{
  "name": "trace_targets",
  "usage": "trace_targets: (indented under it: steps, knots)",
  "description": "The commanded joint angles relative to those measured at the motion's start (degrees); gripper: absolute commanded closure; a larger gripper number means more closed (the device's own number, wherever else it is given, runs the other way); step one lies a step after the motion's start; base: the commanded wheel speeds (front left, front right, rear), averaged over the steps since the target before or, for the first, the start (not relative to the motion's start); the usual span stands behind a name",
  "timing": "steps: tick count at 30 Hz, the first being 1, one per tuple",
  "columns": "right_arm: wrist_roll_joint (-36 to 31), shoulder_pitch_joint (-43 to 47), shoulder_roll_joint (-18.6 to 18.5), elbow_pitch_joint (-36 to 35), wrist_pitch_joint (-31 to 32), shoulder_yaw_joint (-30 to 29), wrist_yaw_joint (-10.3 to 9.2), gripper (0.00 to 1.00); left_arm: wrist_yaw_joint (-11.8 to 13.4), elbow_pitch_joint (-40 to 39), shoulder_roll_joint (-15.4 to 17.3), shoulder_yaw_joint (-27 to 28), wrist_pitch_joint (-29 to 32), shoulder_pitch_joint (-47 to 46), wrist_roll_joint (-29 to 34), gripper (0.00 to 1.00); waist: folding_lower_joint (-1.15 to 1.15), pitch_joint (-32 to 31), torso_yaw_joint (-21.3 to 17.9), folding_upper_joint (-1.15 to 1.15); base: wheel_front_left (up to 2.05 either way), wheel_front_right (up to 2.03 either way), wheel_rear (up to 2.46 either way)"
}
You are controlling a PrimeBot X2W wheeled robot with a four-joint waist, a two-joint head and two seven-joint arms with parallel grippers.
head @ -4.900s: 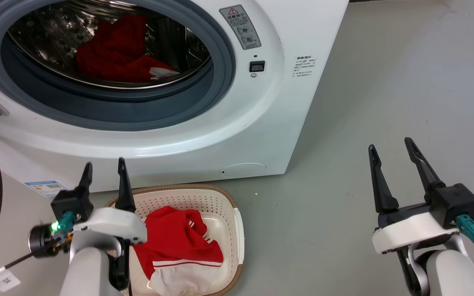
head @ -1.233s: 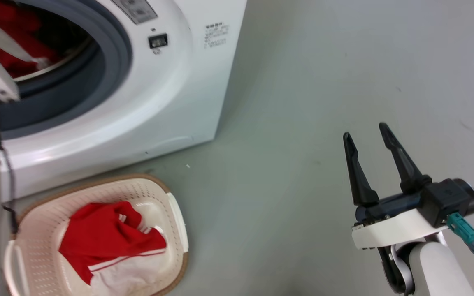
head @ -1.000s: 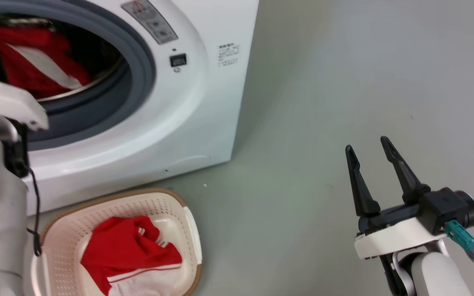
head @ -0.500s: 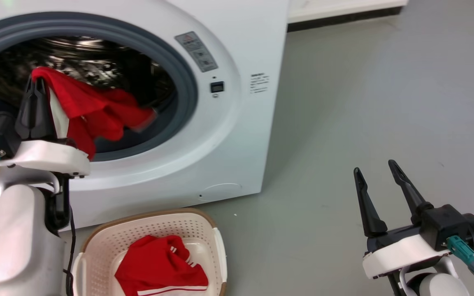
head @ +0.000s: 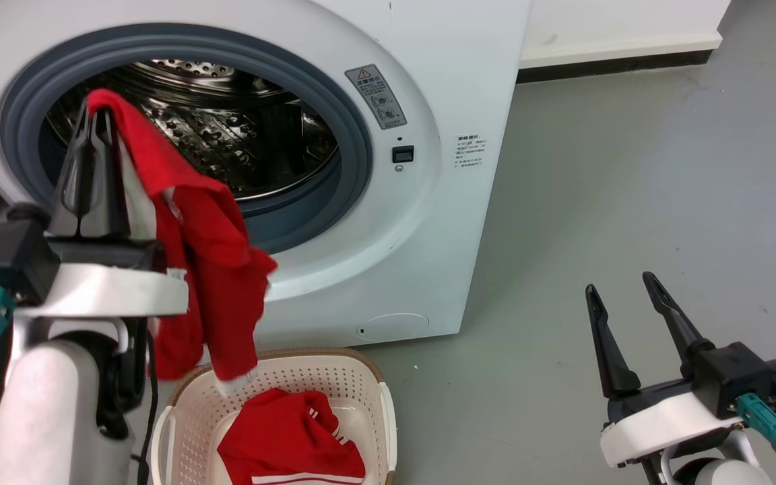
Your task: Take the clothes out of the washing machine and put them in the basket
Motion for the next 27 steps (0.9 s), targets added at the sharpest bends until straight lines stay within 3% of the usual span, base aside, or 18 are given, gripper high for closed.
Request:
trace_targets:
  steps: [1, 6, 11, 18, 27]
  knots:
    - [-0.2, 0.6, 0.1, -0.3, 0.3, 0.0, -0.04, 0.0, 0.6, -1.3, -0.3, -0.1, 0.3, 1.8, 0.2, 1.0, 0.01, -0.1, 0.2, 0.0, 0.0, 0.0, 0.0]
    - [-0.6, 0.9, 0.1, -1.0, 0.8, 0.1, -0.05, 0.0, 2.1, -5.7, -1.3, -0.1, 1.6, 6.7, -0.5, 1.0, 0.01, 0.3, 0.8, 0.0, 0.0, 0.0, 0.0]
    - [-1.0, -0.5, 0.1, -1.7, 1.1, 0.1, -0.04, 0.0, 3.2, -2.9, -3.4, -0.8, 2.1, 13.7, -2.6, 1.0, 0.01, 2.6, 0.8, 0.0, 0.0, 0.0, 0.0]
    - [-0.6, -2.5, 0.1, -1.7, 0.5, 0.5, -0.04, 0.0, 2.9, 7.9, -7.2, -0.8, -1.8, 18.9, -6.5, 1.0, 0.01, 6.6, -0.1, 0.0, 0.0, 0.0, 0.0]
    - [-0.5, -6.2, 0.1, -1.7, -0.6, 0.9, -0.05, 0.0, -0.8, 27.6, -9.8, -0.8, -7.7, 13.9, -9.5, 1.0, 0.01, 13.6, -0.7, 0.0, 0.0, 0.0, 0.0]
